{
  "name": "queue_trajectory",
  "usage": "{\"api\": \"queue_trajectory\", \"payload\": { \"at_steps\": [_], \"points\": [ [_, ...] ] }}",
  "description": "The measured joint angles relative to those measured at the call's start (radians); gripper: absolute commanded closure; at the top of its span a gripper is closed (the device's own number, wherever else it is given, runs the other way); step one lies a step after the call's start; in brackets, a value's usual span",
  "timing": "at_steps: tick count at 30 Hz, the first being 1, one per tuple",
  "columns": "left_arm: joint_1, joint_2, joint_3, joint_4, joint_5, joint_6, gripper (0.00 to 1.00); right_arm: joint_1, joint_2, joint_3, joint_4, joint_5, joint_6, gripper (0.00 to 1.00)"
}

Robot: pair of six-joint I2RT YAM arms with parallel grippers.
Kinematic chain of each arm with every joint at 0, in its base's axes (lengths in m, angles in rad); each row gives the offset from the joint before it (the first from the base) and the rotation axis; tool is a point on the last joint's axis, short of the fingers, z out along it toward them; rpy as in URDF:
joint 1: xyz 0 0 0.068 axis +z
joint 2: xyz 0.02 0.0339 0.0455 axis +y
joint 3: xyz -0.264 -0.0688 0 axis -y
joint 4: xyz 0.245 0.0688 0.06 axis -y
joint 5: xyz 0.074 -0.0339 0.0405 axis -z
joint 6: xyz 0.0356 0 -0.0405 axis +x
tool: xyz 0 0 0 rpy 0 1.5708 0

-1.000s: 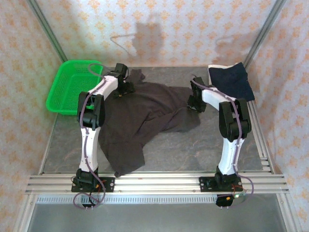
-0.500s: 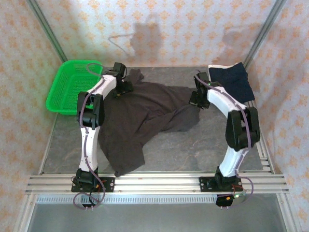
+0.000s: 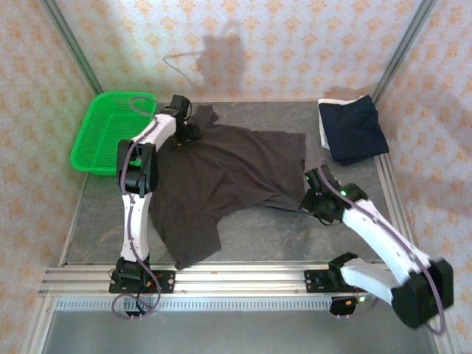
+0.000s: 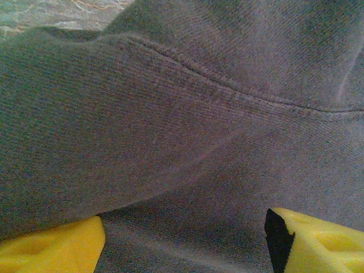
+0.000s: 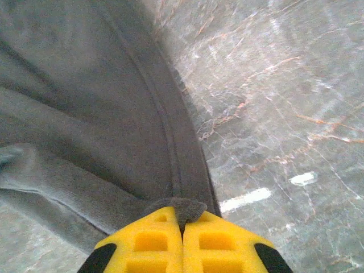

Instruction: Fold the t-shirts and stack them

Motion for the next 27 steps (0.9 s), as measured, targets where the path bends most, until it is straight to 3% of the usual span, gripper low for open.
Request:
{"api": "queue_trajectory", "payload": {
  "at_steps": [1,5,9,12,15,20,24,27],
  "points": [
    [0.002,0.0,0.002,-0.002,0.0,0.0,0.23,0.0,-0.065,-0.009,-0.009,0.006,0.035,0.81],
    [0.014,0.004,0.023,-0.029,0.0,0.0,0.23,0.0,-0.169,-0.021,-0.04,0.002,0.105,0.68],
    [0.032,0.005,0.027,-0.042,0.002,0.0,0.21,0.0,-0.118,0.023,-0.069,0.006,0.1,0.61],
    [0.036,0.005,0.027,-0.046,0.004,0.004,0.19,0.0,-0.043,0.098,-0.022,0.006,0.065,0.49],
    [0.033,-0.006,0.016,-0.048,0.004,0.008,0.17,0.0,0.113,0.197,0.08,0.006,0.018,0.47],
    [0.021,-0.129,-0.115,-0.045,0.004,0.015,0.13,-0.012,0.603,0.455,0.21,0.024,-0.072,0.55],
    [-0.003,-0.327,-0.286,-0.018,0.003,0.024,0.11,-0.052,1.033,0.735,0.239,0.029,-0.137,0.64],
    [-0.023,-0.494,-0.435,0.019,0.005,0.027,0.11,-0.092,1.222,0.893,0.216,0.029,-0.158,0.66]
  ]
}}
